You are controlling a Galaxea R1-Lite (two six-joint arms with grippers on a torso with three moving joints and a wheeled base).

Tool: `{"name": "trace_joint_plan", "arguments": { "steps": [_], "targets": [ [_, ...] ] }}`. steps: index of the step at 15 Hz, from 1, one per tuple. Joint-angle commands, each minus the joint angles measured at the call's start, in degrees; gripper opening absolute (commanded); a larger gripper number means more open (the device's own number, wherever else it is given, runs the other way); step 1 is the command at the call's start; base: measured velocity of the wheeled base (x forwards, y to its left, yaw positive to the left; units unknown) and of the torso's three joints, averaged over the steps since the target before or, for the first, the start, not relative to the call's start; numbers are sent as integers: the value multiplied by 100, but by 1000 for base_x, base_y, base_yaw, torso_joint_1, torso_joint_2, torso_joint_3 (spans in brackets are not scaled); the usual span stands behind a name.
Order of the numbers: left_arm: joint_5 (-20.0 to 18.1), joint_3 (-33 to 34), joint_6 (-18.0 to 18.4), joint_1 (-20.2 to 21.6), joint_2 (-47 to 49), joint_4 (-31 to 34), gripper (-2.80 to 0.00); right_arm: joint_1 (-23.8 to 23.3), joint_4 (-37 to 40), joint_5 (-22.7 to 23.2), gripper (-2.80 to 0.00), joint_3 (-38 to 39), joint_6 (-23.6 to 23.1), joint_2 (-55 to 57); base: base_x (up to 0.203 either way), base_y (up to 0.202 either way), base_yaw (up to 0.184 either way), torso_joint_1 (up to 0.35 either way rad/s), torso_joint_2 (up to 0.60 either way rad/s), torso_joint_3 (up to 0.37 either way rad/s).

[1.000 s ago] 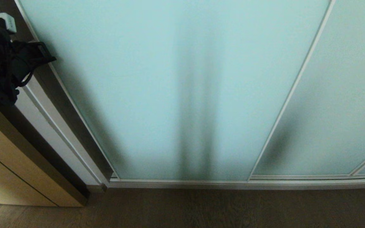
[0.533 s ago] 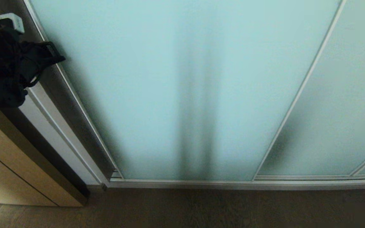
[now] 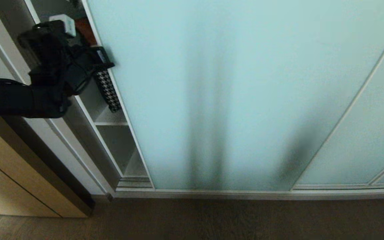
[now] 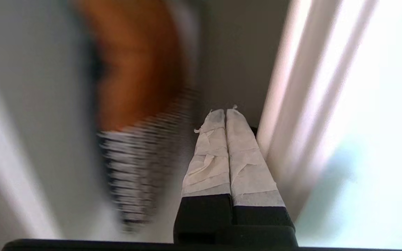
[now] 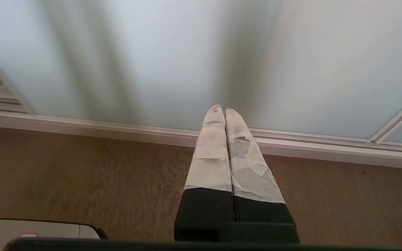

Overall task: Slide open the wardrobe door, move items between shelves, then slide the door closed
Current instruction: Open the door

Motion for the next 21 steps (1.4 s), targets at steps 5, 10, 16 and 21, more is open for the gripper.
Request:
{"name": "trace_joint_plan", "arguments": {
  "steps": [5, 10, 16, 21],
  "targets": [
    [694, 307, -8, 96, -438, -538, -280, 2, -2, 0, -280, 0, -4, -8, 0, 0, 0, 0, 0, 0],
    [830, 2917, 73, 270, -2978, -504, -280, 2, -2, 9, -280, 0, -4, -8, 0, 0, 0, 0, 0, 0],
    [837, 7181, 99, 302, -6612, -422, -280, 2, -2, 9, -280, 0, -4, -8, 0, 0, 0, 0, 0, 0],
    [719, 8715, 115, 302, -9310, 694, -280, 2, -2, 8, -280, 0, -4, -8, 0, 0, 0, 0, 0, 0]
  ]
}}
